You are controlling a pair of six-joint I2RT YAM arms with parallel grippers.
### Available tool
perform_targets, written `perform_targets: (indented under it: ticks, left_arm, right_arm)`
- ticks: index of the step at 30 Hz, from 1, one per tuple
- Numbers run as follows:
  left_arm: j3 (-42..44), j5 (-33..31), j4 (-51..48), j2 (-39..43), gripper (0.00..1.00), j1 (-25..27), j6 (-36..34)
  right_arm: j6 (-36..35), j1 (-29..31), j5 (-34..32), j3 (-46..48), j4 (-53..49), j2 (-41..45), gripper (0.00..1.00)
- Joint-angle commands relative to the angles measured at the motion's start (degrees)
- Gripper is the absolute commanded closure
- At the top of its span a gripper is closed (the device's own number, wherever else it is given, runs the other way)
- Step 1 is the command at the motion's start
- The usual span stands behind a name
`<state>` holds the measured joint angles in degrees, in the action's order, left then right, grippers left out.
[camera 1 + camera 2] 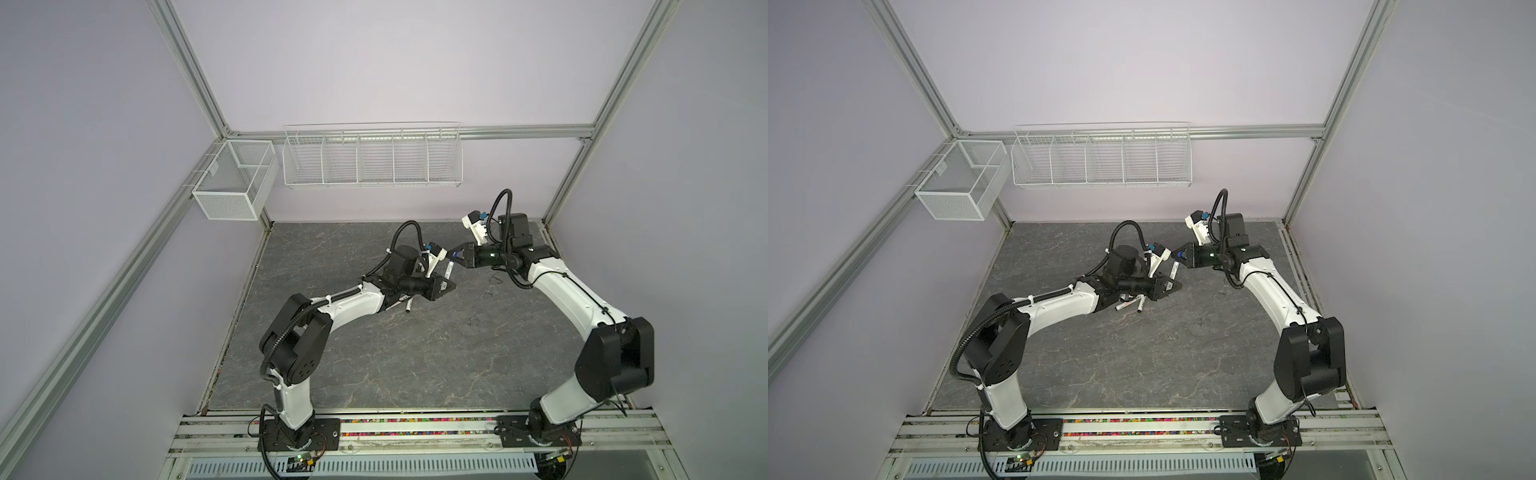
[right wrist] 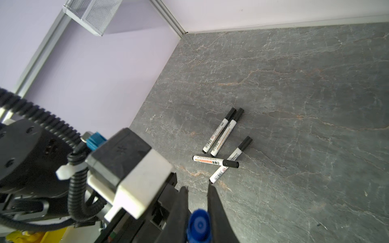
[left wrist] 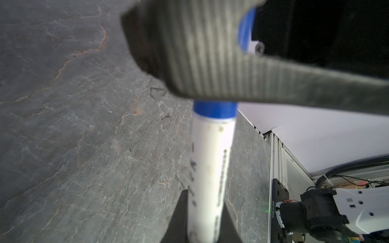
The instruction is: Insert the pens into the pen caps
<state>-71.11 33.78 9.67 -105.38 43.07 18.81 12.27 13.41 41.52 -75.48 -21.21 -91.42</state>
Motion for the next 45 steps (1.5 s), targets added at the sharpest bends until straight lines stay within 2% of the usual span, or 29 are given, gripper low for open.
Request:
perform_targets:
  ticks: [1,4,7,10,13,16,22,27,32,38,41,45]
  left_arm:
    - [-3.6,-18.7,18.6,5.0,1.0,-10.1,8.6]
    - [-3.3,-15.5,14.9,4.7,1.0,-8.3,6.1]
    - [-4.0,-12.4,8.1,3.3,1.0,-4.6,0.3]
    - [-3.0,-13.0,3.1,1.6,1.0,0.0,-4.8]
    - [-0.3,-13.2,2.6,0.5,1.0,2.8,-6.0]
    - [1.8,-13.4,1.3,0.0,1.0,5.0,-9.0]
    - [4.9,-13.7,-2.0,-0.3,1.0,6.4,-14.5]
    - [3.7,-13.5,-5.4,-0.7,1.0,6.4,-17.1]
    - [4.1,-13.6,-3.2,-0.6,1.0,6.4,-15.6]
    - [4.1,-13.6,-0.6,-0.6,1.0,6.4,-13.6]
    - [3.7,-13.5,-0.8,-0.8,1.0,6.4,-13.5]
    - [3.5,-13.6,-1.1,-0.8,1.0,6.4,-13.6]
  right_arm:
    - [0.2,-0.2,10.4,5.6,-20.9,-0.2,0.92]
    - [2.1,-0.5,10.9,4.7,-17.4,1.0,0.88]
    - [5.5,-1.0,10.6,4.4,-11.8,2.1,0.85]
    - [9.1,-1.2,10.2,3.4,-7.1,2.1,0.84]
    - [11.3,-1.3,9.6,2.5,-4.2,2.6,0.8]
    - [13.9,-3.9,7.6,1.9,-0.9,3.7,0.77]
    - [18.5,-7.3,3.8,0.0,4.6,5.2,0.61]
    - [16.7,-7.6,0.8,-0.3,3.3,6.2,0.58]
    - [10.6,-5.7,-3.7,0.7,-4.8,5.3,0.58]
    - [7.7,-2.2,-6.8,3.3,-7.8,3.3,0.59]
    - [6.0,0.1,-7.1,2.1,-9.5,1.6,0.61]
    - [4.2,1.0,-7.3,0.8,-11.4,0.3,0.71]
